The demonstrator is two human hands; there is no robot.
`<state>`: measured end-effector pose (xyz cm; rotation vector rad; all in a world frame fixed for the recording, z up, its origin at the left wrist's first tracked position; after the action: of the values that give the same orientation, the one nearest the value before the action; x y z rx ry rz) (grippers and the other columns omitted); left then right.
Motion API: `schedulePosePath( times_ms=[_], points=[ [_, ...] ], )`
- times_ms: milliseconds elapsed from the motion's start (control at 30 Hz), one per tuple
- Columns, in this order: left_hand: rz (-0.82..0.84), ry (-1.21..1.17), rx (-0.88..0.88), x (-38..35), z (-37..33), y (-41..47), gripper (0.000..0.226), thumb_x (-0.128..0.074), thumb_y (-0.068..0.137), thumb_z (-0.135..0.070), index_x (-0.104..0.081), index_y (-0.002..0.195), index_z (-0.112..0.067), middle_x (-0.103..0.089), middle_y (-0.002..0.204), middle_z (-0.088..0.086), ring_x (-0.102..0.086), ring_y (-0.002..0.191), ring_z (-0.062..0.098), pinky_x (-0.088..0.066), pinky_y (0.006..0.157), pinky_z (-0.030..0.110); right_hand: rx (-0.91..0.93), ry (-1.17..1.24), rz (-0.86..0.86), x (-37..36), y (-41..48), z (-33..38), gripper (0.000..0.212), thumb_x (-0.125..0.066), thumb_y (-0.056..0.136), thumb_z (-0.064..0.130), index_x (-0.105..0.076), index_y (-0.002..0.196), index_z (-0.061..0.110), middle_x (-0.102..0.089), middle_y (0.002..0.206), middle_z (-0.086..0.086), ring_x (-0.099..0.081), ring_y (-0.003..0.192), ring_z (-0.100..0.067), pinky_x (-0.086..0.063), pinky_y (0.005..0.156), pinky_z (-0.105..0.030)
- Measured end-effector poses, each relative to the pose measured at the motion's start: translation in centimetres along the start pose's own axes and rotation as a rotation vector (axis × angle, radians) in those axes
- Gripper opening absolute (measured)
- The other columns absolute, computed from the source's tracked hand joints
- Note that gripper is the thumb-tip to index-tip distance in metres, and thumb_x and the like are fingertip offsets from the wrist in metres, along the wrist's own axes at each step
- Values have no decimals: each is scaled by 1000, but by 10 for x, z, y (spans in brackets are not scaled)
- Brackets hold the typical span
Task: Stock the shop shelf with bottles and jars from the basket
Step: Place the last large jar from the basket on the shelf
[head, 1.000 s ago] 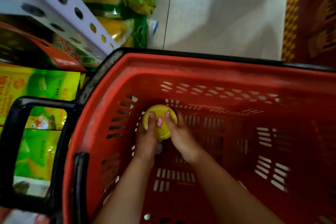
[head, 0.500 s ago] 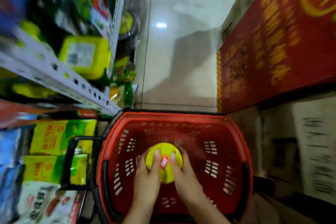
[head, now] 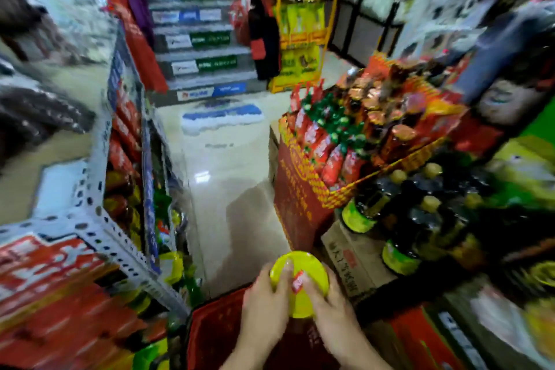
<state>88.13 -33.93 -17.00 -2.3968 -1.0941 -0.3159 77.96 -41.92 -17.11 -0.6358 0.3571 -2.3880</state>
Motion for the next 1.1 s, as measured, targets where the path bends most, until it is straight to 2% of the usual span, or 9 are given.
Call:
schedulePosePath(
  times_ms=[100, 267, 433, 533, 633, 733, 833, 1000, 1100],
  points=[
    [70, -2, -122, -10, -47, -34, 34, -41, 90, -46, -59, 109, -24, -65, 116, 8, -56, 113, 27, -42, 94, 33, 27, -37, -125, 47, -36, 22, 46, -47, 90, 43, -38, 133, 28, -57, 129, -6, -51, 120, -23, -36, 93, -26],
    [297, 38, -307, -65, -111, -95, 54, -41, 83, -60, -55, 120, -24, -62, 122, 7, -54, 118, 26, -39, 98, 29, 11, 34, -365, 136, -106, 18, 51, -43, 90, 48, -35, 135, 25, -54, 132, -3, -52, 116, -21, -36, 85, -24],
    [555, 160, -466, -148, -156, -196, 49, -37, 92, -46, -46, 131, -18, -49, 138, 10, -43, 128, 26, -32, 102, 31, -94, 45, -636, 228, -204, -30, 58, -38, 90, 53, -27, 139, 26, -51, 135, -10, -49, 122, -28, -38, 90, -28],
    [661, 226, -539, -193, -162, -259, 52, -35, 93, -47, -40, 136, -19, -48, 138, 12, -43, 128, 29, -33, 105, 35, -132, 121, -812, 269, -269, -60, 50, -41, 90, 51, -42, 129, 21, -58, 127, -11, -52, 118, -29, -42, 92, -29],
    [792, 242, -616, -229, -161, -334, 52, -36, 93, -46, -39, 136, -16, -44, 142, 10, -41, 130, 28, -32, 107, 34, -186, 185, -944, 299, -341, -94, 46, -43, 90, 49, -45, 125, 21, -60, 122, -8, -56, 107, -26, -45, 74, -21],
    [903, 289, -700, -260, -156, -415, 47, -35, 92, -49, -52, 124, -18, -55, 131, 9, -49, 122, 26, -39, 100, 33, -211, 204, -1035, 324, -417, -130, 47, -44, 89, 51, -46, 124, 20, -62, 120, -6, -56, 113, -24, -43, 87, -27],
    [1033, 380, -764, -291, -146, -506, 47, -34, 92, -50, -54, 121, -20, -58, 127, 12, -52, 119, 29, -41, 97, 33, -221, 252, -1128, 349, -502, -171, 45, -46, 87, 51, -47, 122, 22, -63, 120, -6, -56, 114, -23, -43, 94, -31],
    [1161, 418, -842, -330, -139, -630, 51, -35, 91, -51, -57, 120, -15, -58, 126, 16, -52, 118, 30, -41, 96, 33, -262, 257, -1229, 388, -612, -218, 44, -47, 87, 49, -48, 120, 20, -62, 122, -7, -55, 116, -26, -42, 98, -34],
    [1235, 411, -834, -354, -140, -687, 65, -34, 83, -65, -56, 122, -18, -59, 127, 14, -54, 117, 32, -44, 98, 39, -284, 271, -1284, 414, -660, -241, 53, -47, 84, 55, -47, 123, 19, -61, 122, -9, -55, 115, -28, -42, 100, -40]
  ],
)
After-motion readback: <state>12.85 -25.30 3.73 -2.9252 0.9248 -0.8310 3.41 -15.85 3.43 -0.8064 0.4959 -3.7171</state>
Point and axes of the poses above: each hand's wrist, its own y-axis towards the middle knuckle, its own x-axis out of the back of the hand, z = x × y, the point moved 7 cm from there along y, towards the middle knuckle
